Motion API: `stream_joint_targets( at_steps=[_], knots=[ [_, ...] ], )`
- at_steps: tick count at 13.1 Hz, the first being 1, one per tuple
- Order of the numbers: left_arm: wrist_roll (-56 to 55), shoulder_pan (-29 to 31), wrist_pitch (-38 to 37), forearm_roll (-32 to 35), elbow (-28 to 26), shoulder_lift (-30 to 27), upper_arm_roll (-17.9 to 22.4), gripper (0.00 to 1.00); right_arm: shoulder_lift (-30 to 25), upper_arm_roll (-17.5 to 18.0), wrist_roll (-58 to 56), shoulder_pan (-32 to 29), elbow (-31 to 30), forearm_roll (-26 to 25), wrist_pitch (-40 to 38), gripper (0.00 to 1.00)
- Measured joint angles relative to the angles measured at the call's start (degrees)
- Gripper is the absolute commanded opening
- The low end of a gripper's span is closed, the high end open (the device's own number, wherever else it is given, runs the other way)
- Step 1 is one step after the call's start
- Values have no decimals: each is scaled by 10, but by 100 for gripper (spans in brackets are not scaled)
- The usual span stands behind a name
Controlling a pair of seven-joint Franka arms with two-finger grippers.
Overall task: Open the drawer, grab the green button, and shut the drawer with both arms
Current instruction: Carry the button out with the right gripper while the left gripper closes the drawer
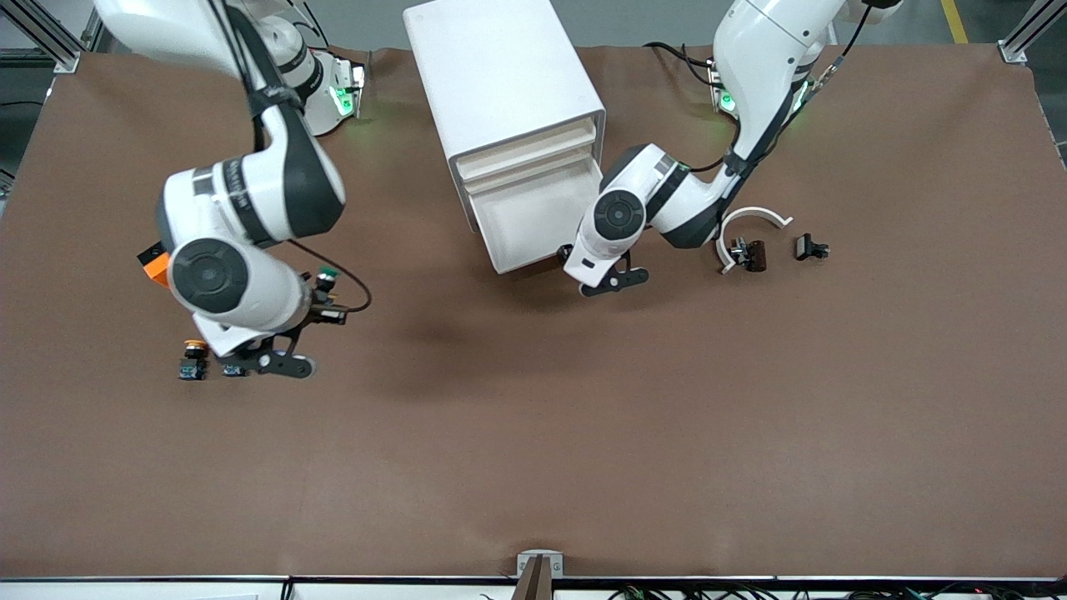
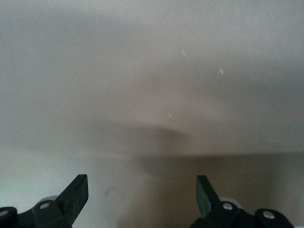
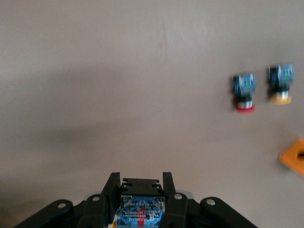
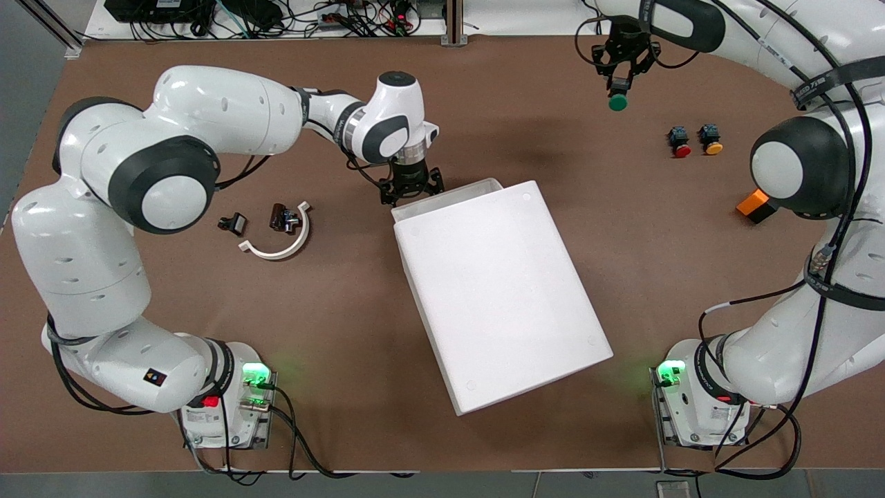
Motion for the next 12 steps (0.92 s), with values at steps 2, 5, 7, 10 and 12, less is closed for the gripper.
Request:
stream_joint_targets(
  at_steps=[2, 5, 7, 10, 12],
  knots=[
    [-26, -23, 0, 0, 1, 0, -5, 100, 4, 0, -77, -36, -40, -7, 79, 25],
    [-57, -40, 0, -7, 0, 0, -32, 100, 18, 1, -139, -69, -99, -37, 192, 25],
    [-72, -41, 0, -15, 0, 1, -52, 100, 36, 1, -163, -81, -120, -40, 235, 25],
    [-91, -48, -1, -25, -1, 5, -66, 100, 68, 1, -168, -92, -133, -41, 287, 26],
    [-97, -56, 0, -36, 0, 7, -66, 100, 80, 1, -169, -98, -159, -42, 345, 26]
  ],
)
